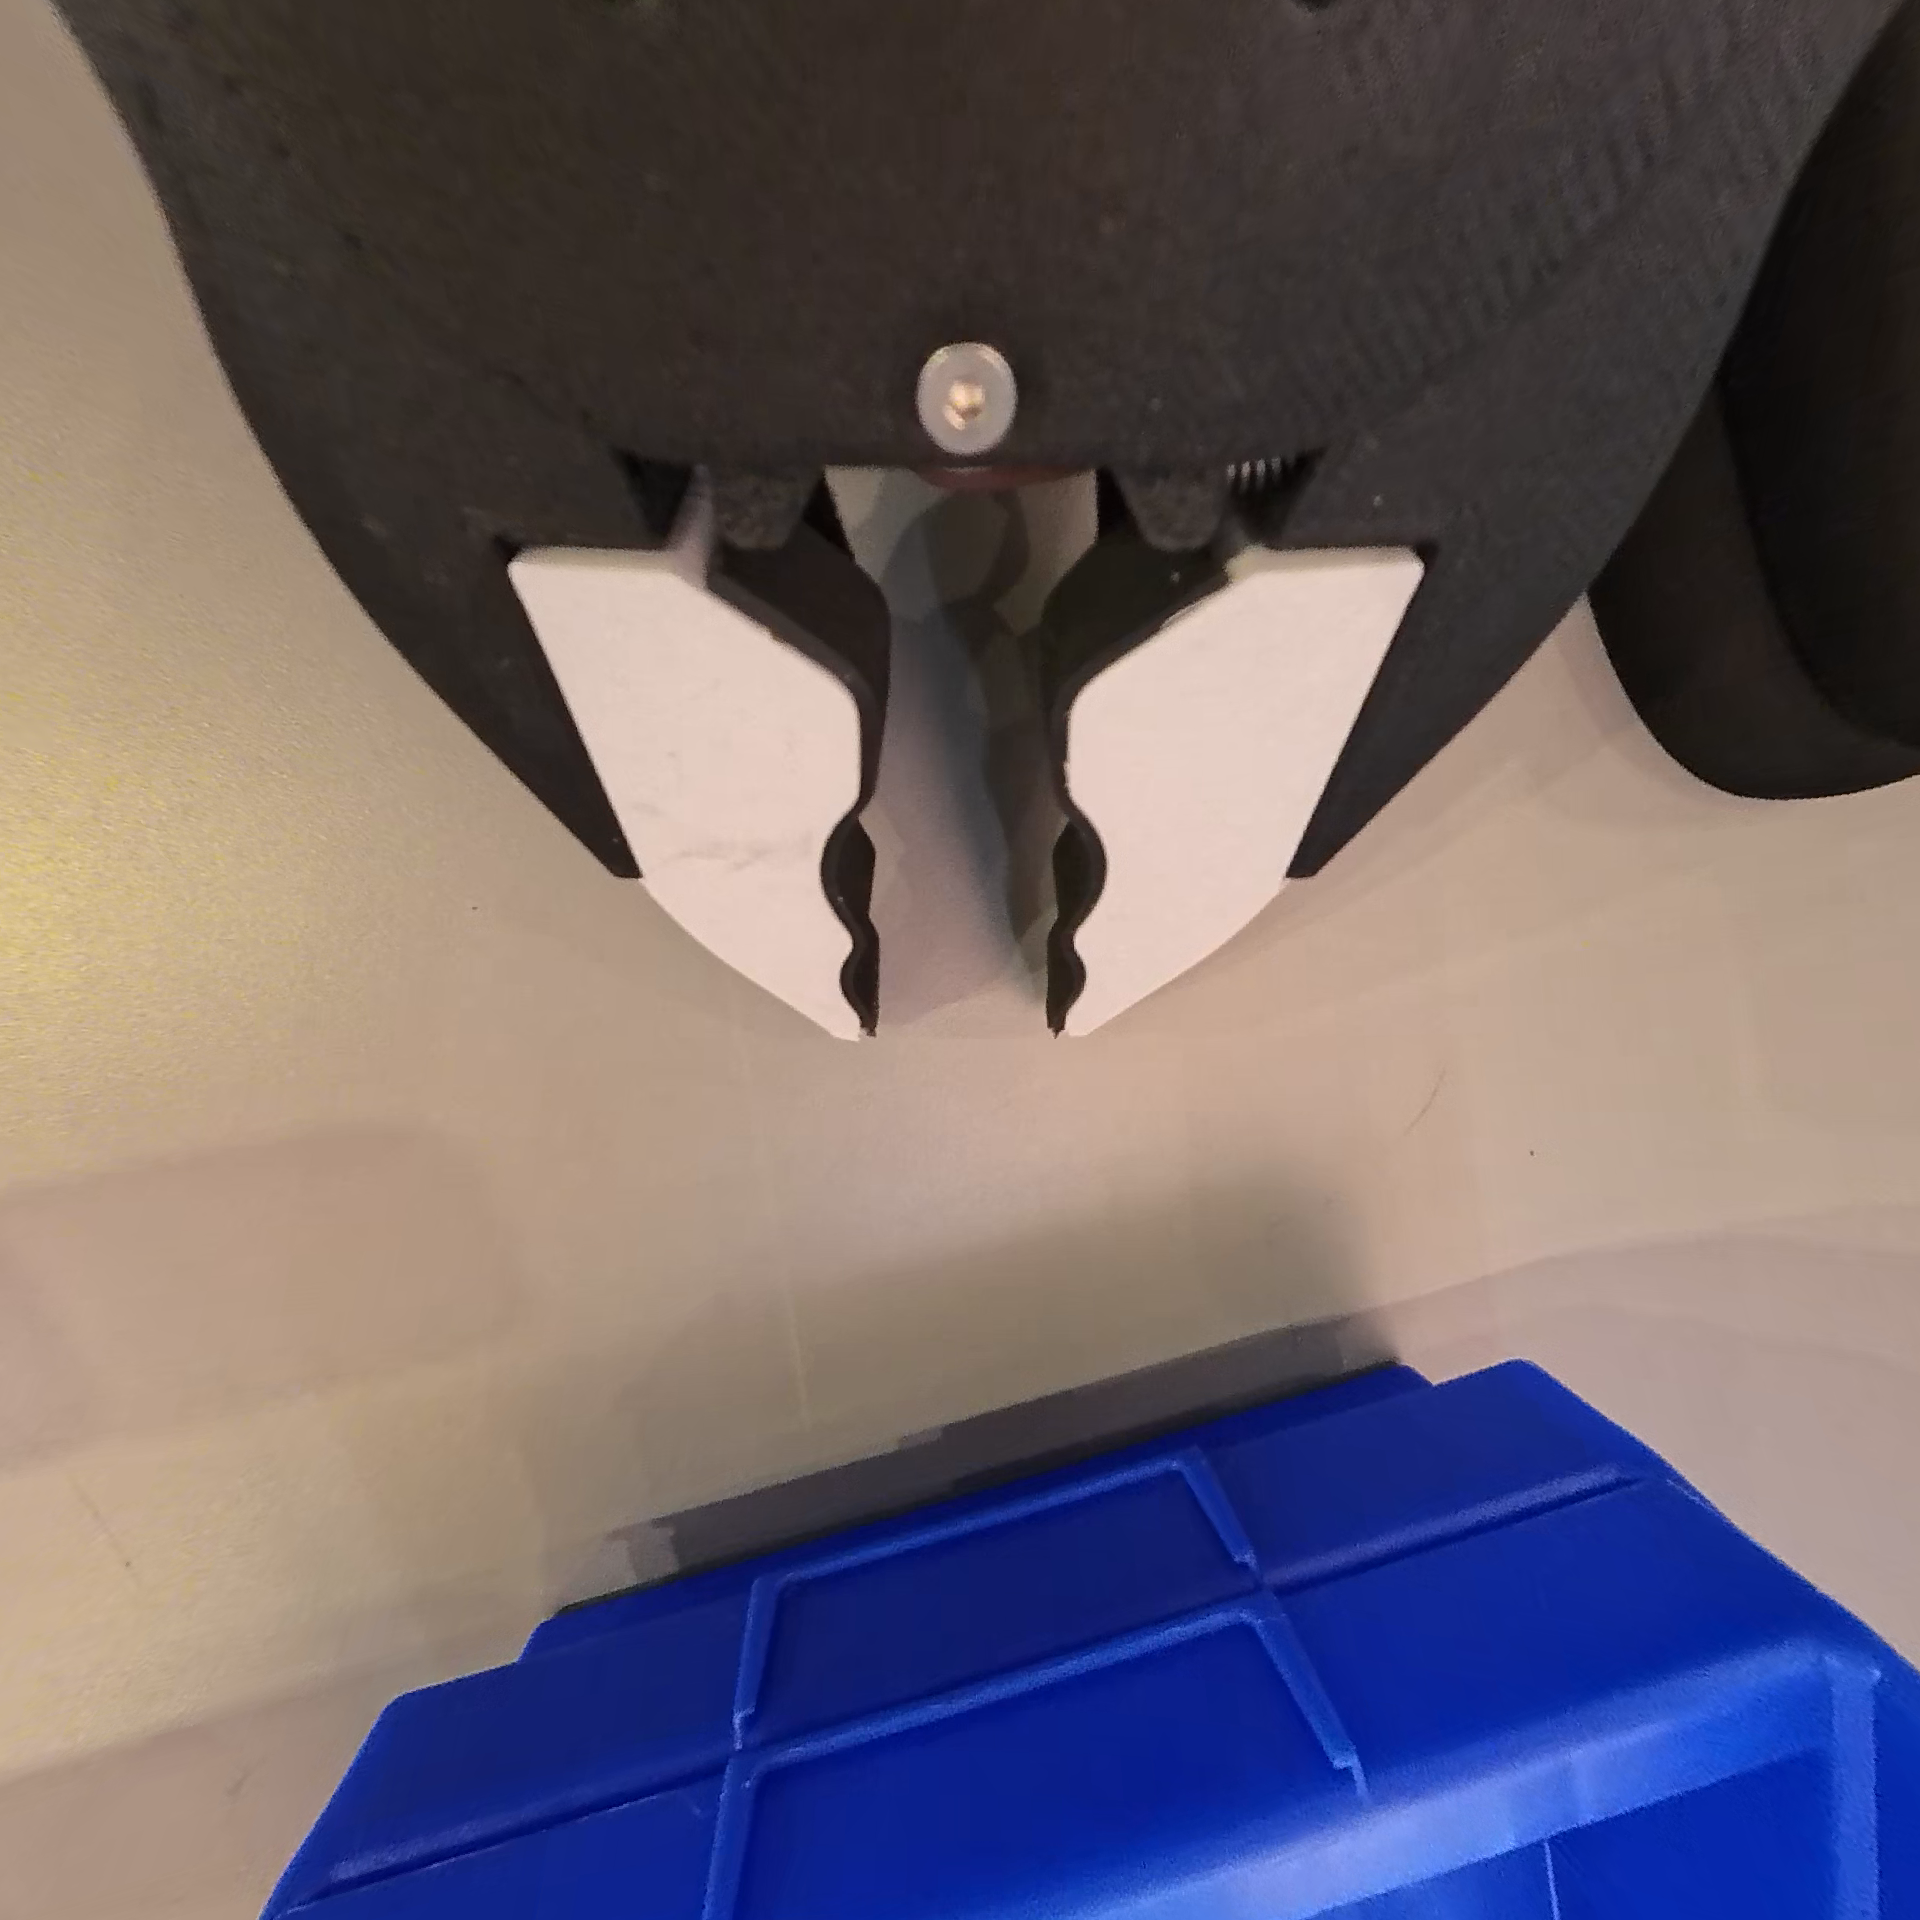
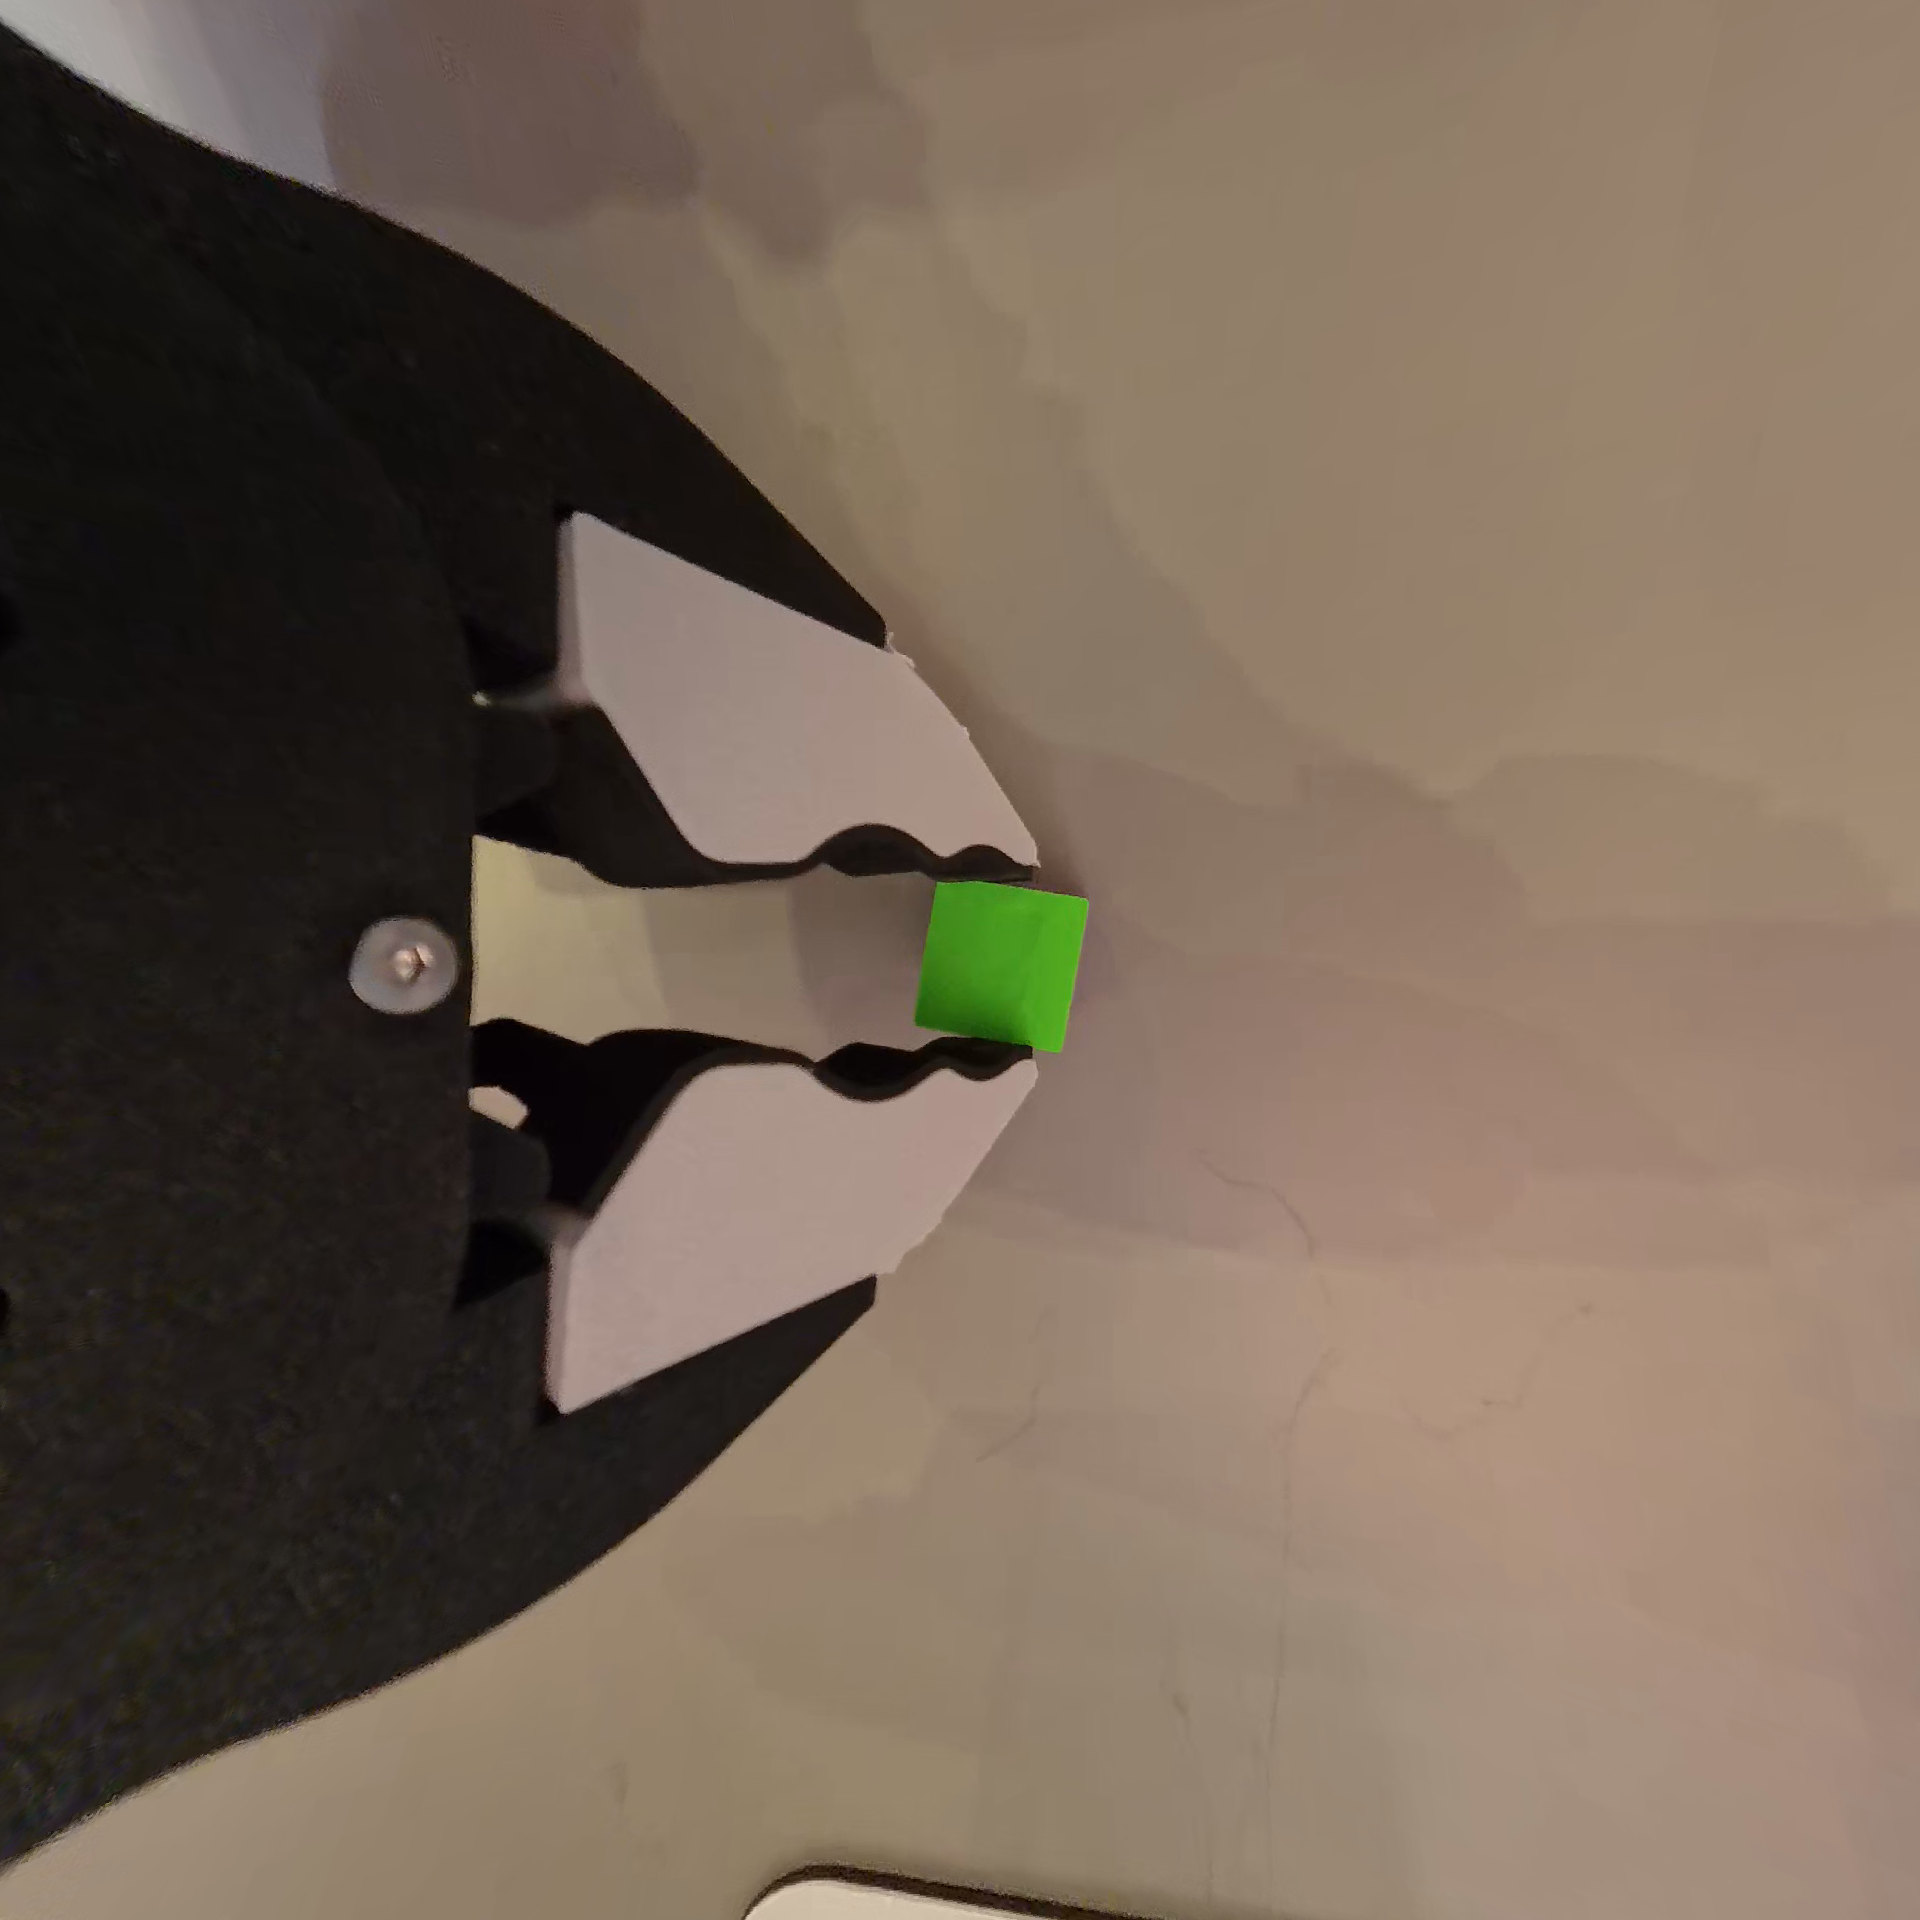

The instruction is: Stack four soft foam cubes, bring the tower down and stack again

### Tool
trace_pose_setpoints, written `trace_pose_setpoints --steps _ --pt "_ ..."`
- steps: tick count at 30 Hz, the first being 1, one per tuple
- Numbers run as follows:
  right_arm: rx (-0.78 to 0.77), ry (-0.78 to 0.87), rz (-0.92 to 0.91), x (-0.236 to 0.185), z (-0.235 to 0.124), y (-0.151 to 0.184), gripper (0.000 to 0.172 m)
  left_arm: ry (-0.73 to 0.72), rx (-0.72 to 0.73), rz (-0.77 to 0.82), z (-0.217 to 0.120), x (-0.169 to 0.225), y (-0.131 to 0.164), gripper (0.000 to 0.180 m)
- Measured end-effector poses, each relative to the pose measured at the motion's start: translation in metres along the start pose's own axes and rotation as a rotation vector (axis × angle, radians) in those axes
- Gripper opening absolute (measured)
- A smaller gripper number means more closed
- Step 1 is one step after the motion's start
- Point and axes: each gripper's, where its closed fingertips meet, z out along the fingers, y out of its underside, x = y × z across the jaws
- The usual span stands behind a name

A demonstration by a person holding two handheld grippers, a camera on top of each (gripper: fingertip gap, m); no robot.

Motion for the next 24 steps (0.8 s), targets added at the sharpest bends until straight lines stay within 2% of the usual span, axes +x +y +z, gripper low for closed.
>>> trace_pose_setpoints --steps 15,17,20,24 --pt "0.012 0.0 0.027 0.0 0.001 0.0 0.028 0.0 0.0 0.0 0.0 0.0 0.0 0.03" --pt "0.02 -0.007 0.031 -0.001 0.0 -0.001 0.034 0.0 0.0 0.0 0.0 0.0 0.0 0.03" --pt "0.038 0.016 0.056 0.003 -0.009 -0.003 0.046 0.001 0.0 -0.001 0.0 0.0 0.0 0.03" --pt "0.087 0.097 0.053 0.002 -0.037 -0.021 0.045 0.004 -0.001 -0.003 0.0 0.0 0.0 0.03"
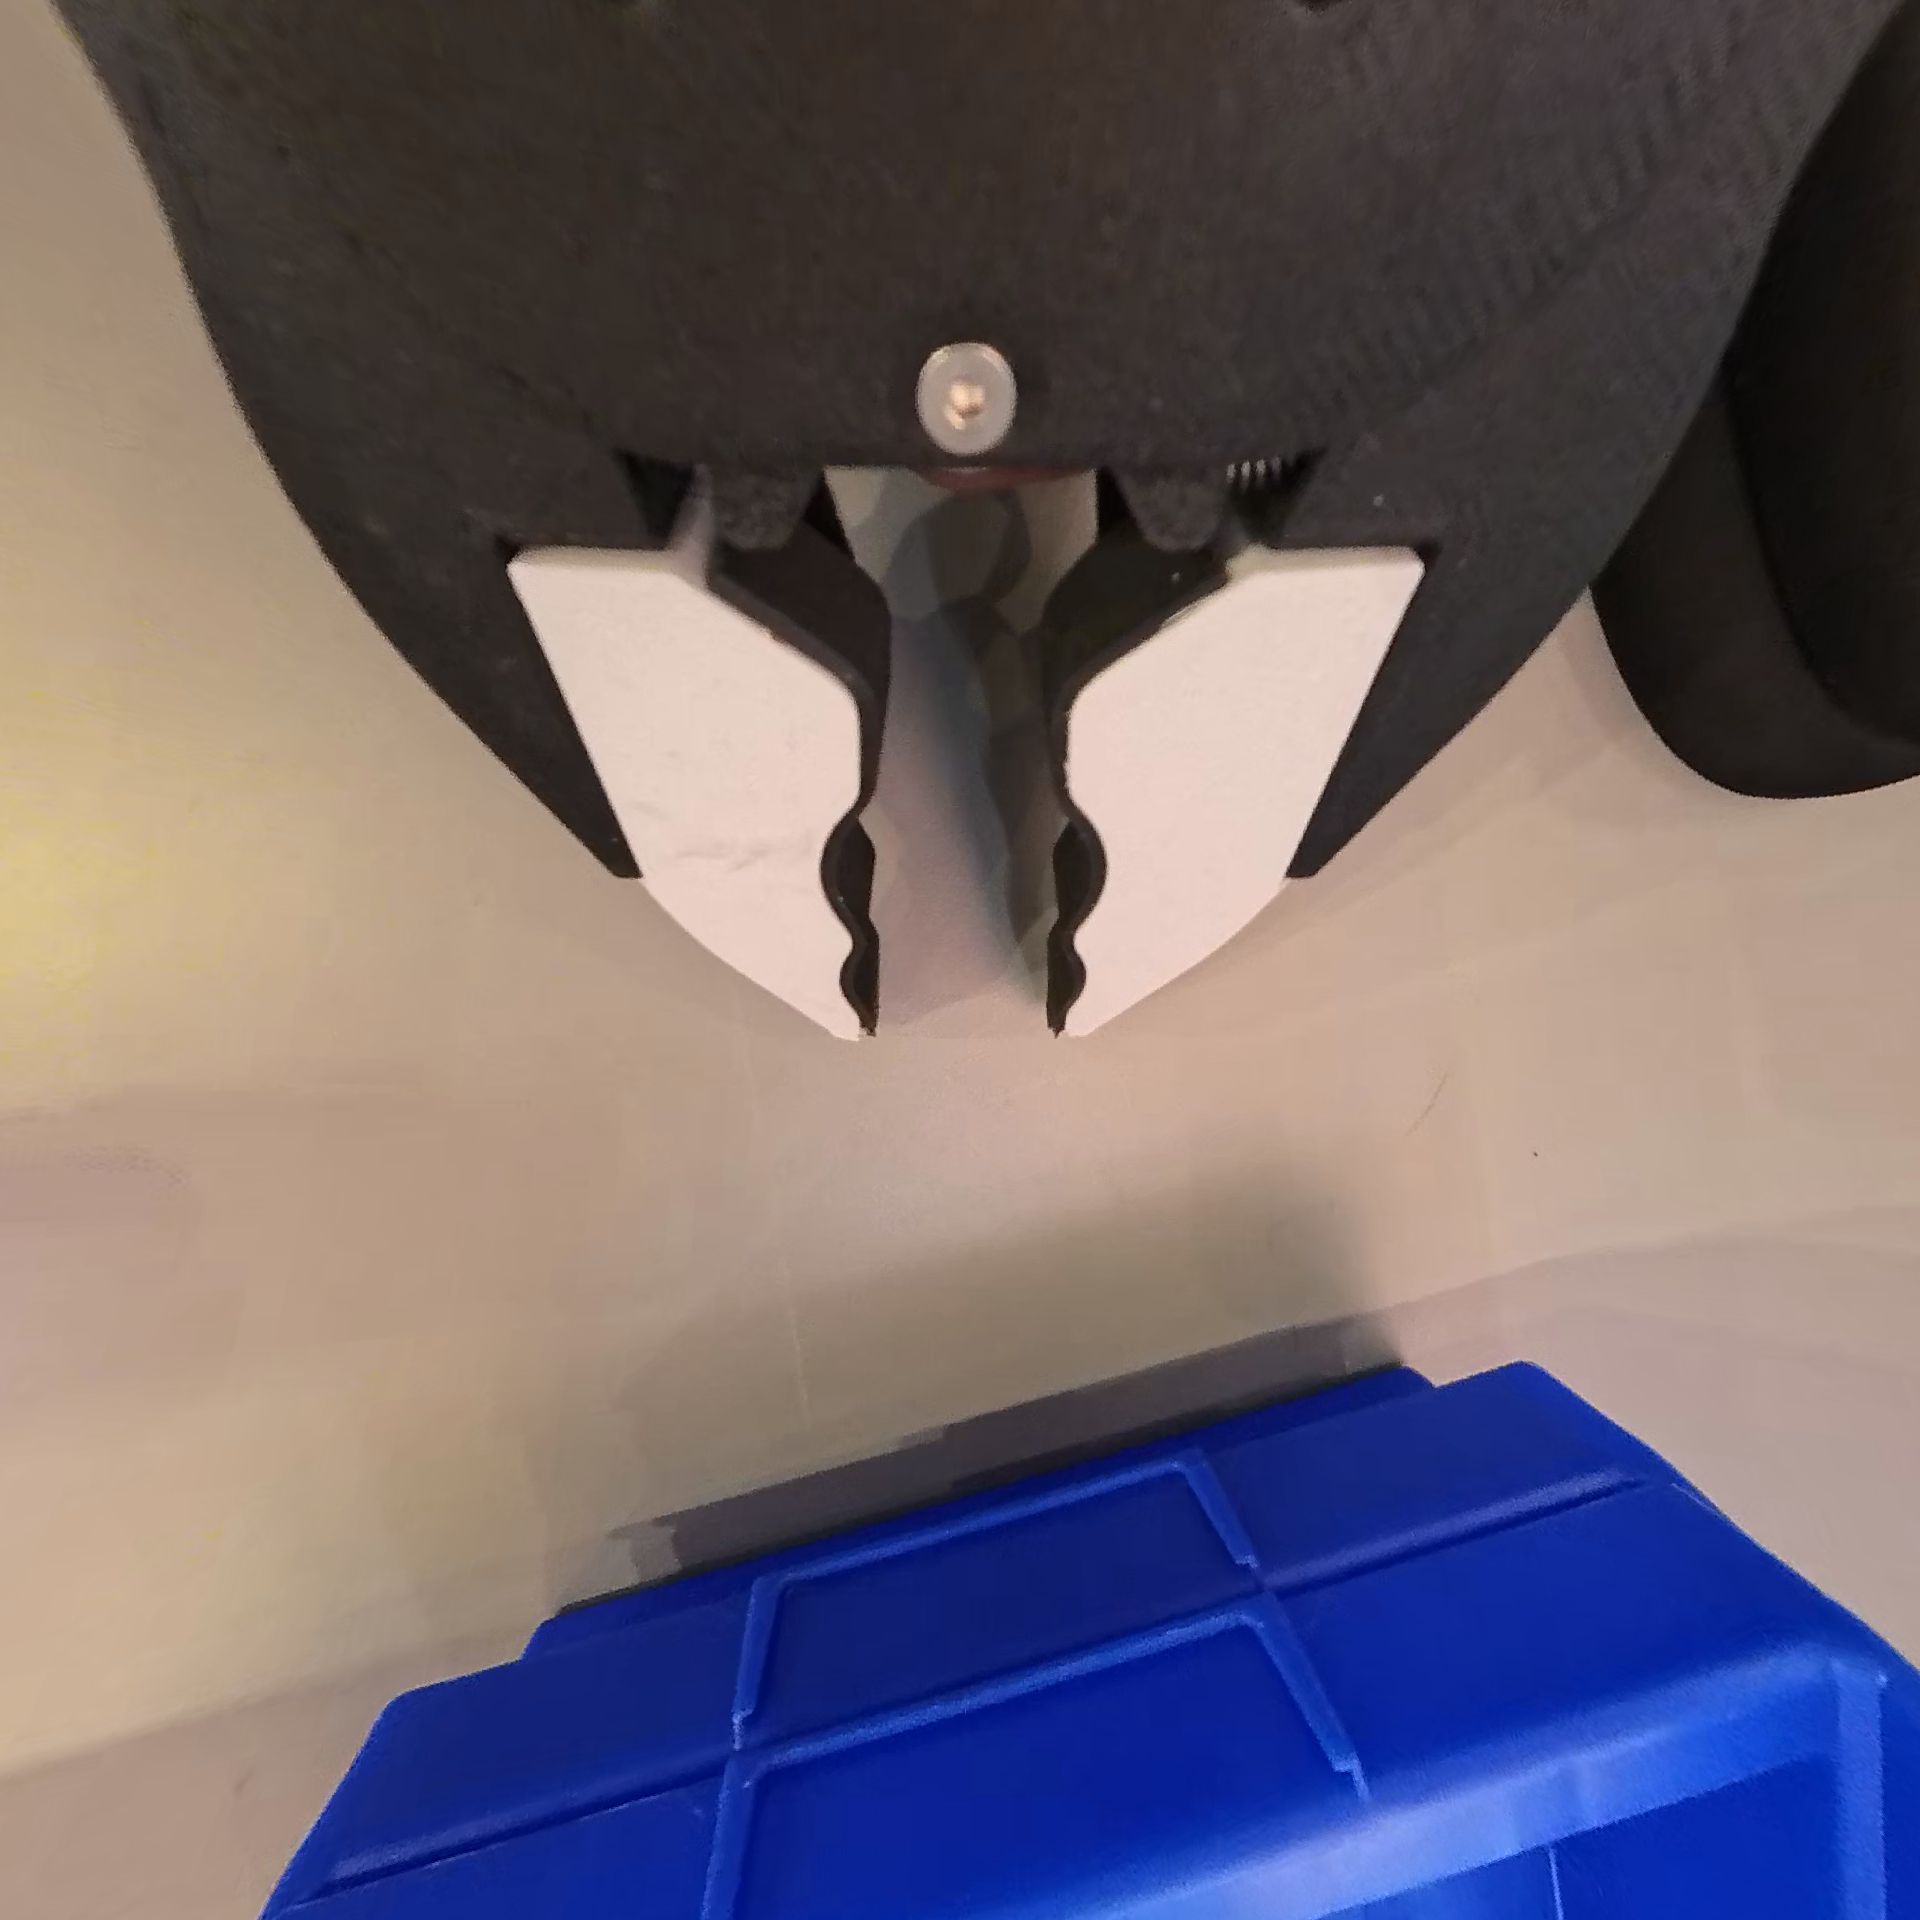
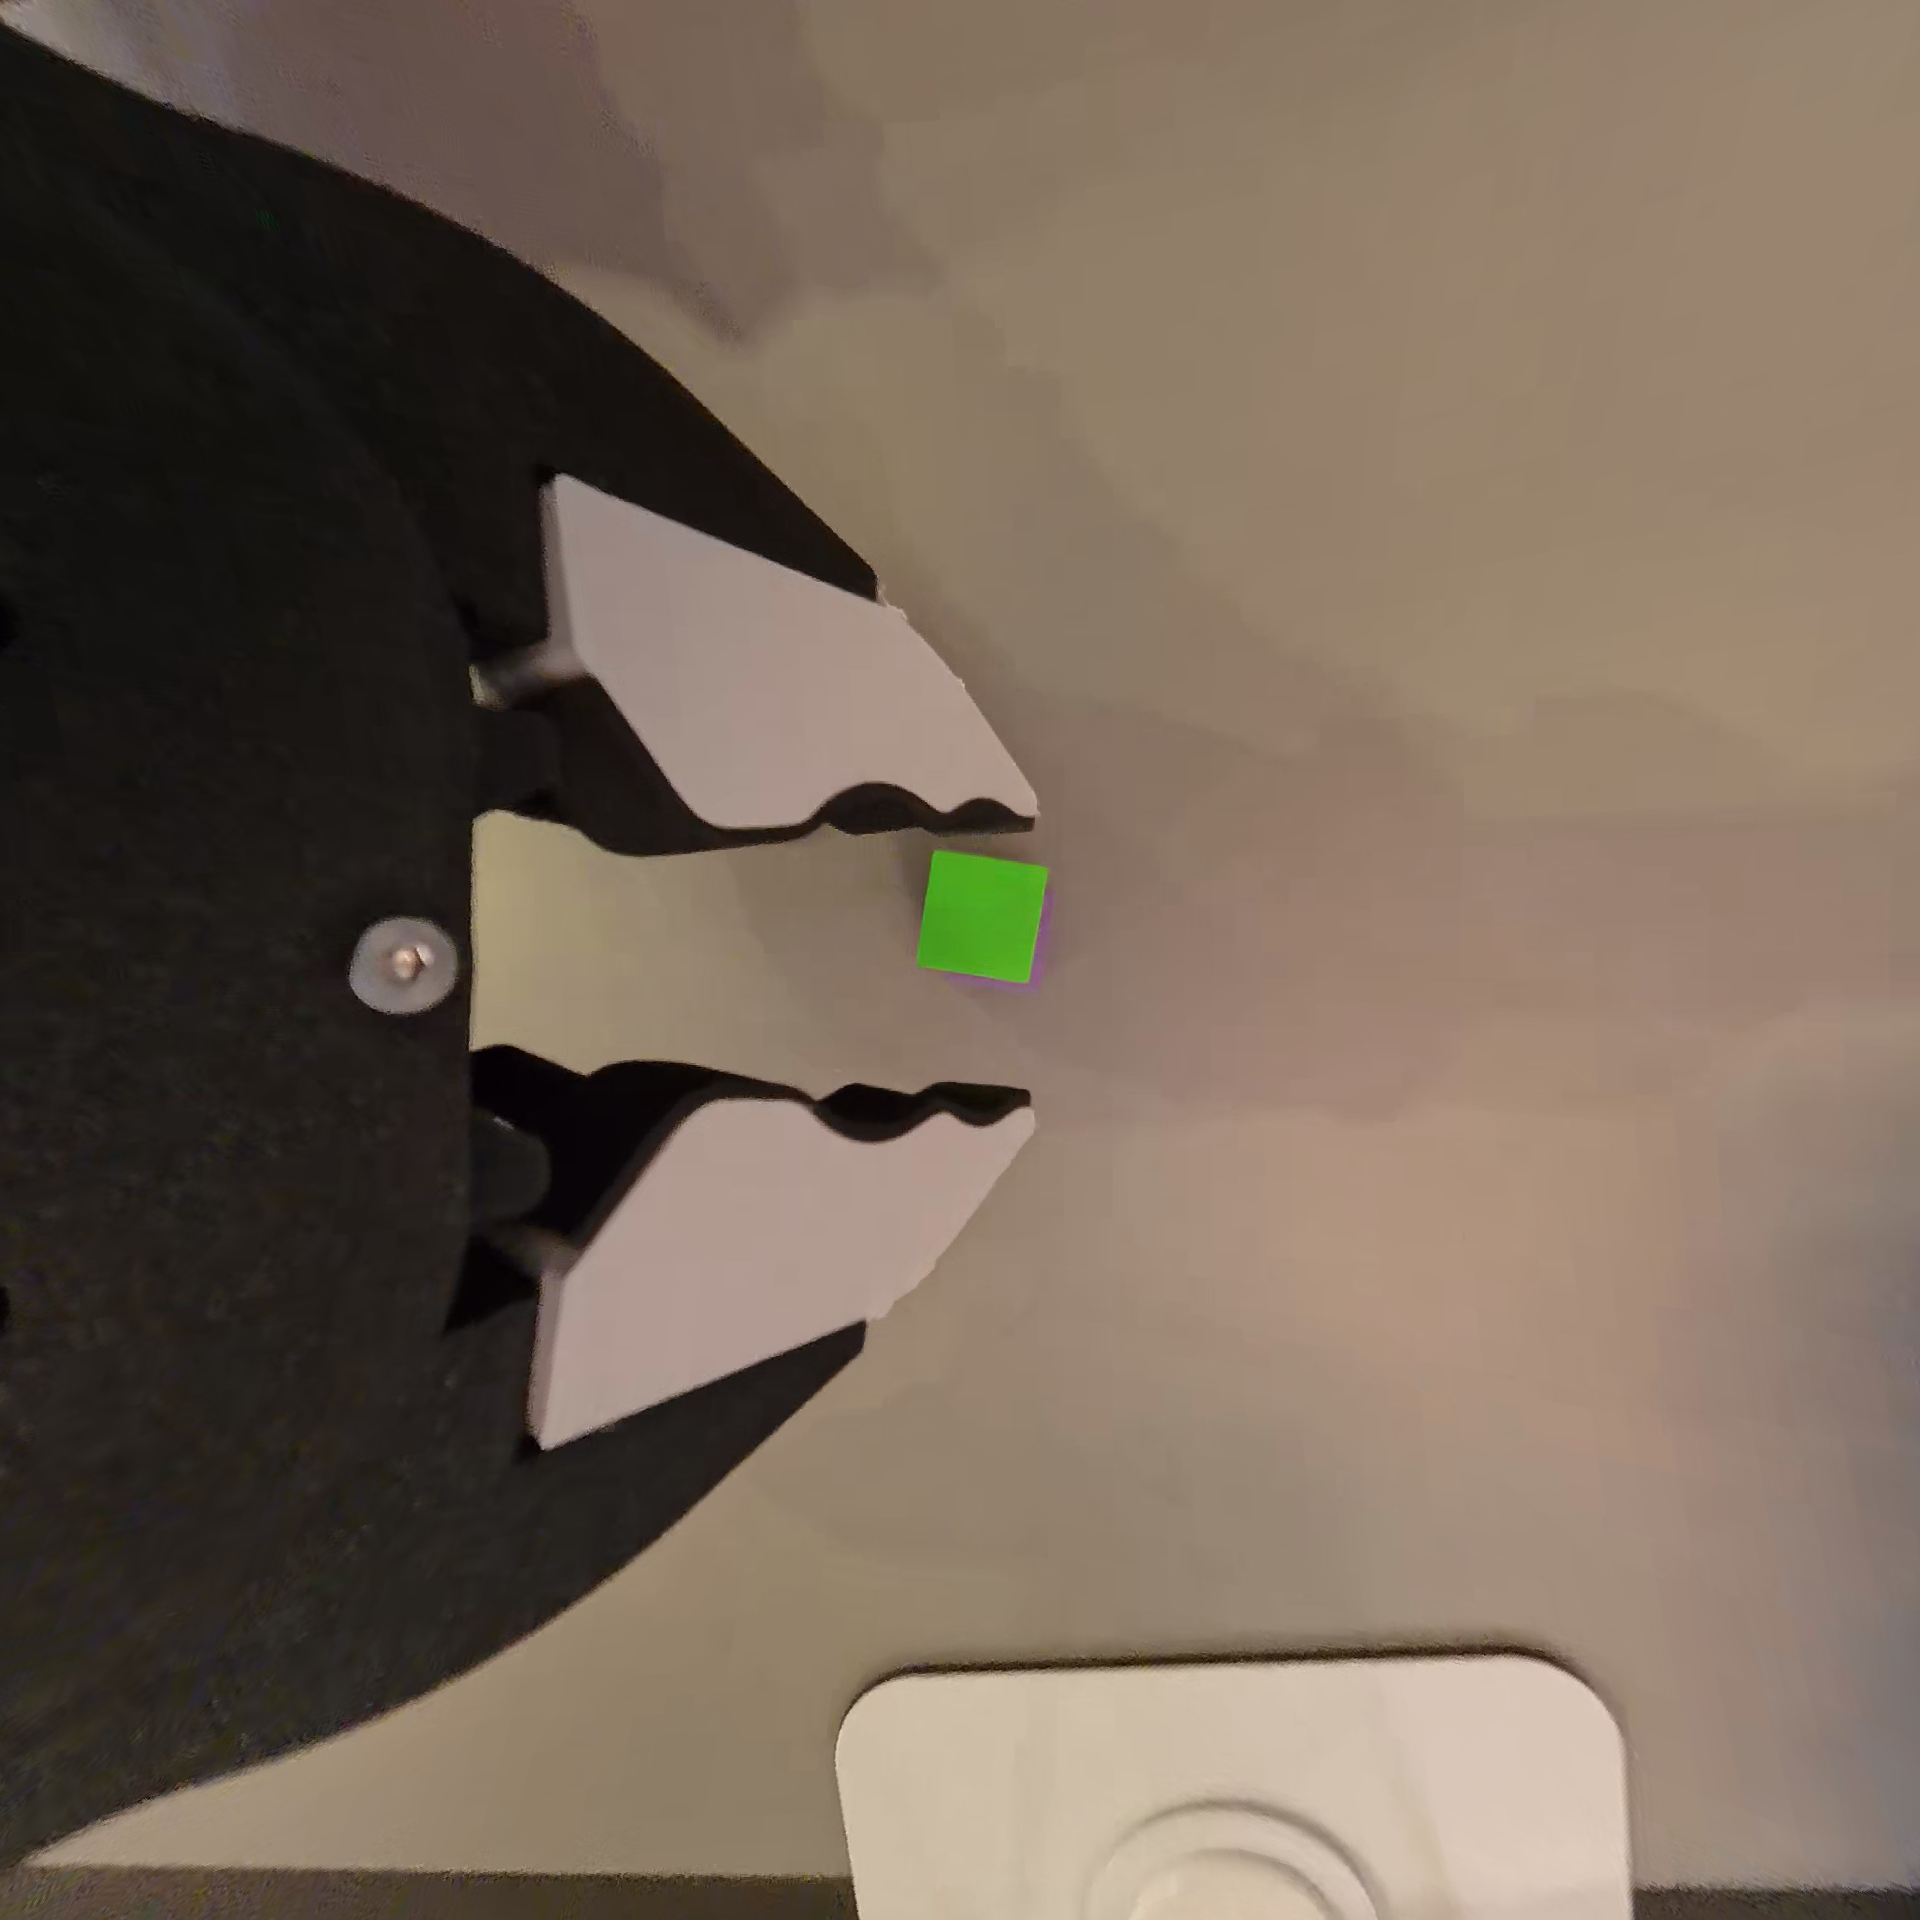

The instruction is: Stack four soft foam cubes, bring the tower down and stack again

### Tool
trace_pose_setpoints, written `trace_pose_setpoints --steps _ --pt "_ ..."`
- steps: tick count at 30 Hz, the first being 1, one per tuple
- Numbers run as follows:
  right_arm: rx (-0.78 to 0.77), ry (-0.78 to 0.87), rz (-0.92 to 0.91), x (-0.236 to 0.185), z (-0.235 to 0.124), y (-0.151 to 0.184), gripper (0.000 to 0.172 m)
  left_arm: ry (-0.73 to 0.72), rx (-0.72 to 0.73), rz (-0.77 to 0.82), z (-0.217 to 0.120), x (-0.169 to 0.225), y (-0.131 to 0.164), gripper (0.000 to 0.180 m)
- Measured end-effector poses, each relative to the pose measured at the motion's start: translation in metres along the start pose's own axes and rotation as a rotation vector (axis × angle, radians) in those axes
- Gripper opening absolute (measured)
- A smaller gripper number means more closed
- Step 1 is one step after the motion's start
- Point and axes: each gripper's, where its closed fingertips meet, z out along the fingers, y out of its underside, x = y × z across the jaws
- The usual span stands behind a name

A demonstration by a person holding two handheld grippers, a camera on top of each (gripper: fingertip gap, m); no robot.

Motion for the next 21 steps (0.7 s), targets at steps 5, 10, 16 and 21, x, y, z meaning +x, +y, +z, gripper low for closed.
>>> trace_pose_setpoints --steps 5,10,16,21 --pt "-0.065 -0.009 0.032 -0.009 0.008 0.009 0.047 0.006 0.005 0.001 -0.001 0.001 0.0 0.031" --pt "-0.112 -0.005 0.043 -0.009 0.028 0.027 0.039 0.008 0.004 -0.001 0.0 0.001 0.0 0.031" --pt "-0.091 -0.003 0.04 -0.004 0.03 0.023 0.027 0.006 0.0 0.001 0.0 0.001 0.0 0.031" --pt "-0.095 -0.017 0.025 -0.002 0.029 0.022 0.027 0.006 0.0 0.002 0.0 0.001 0.0 0.031"
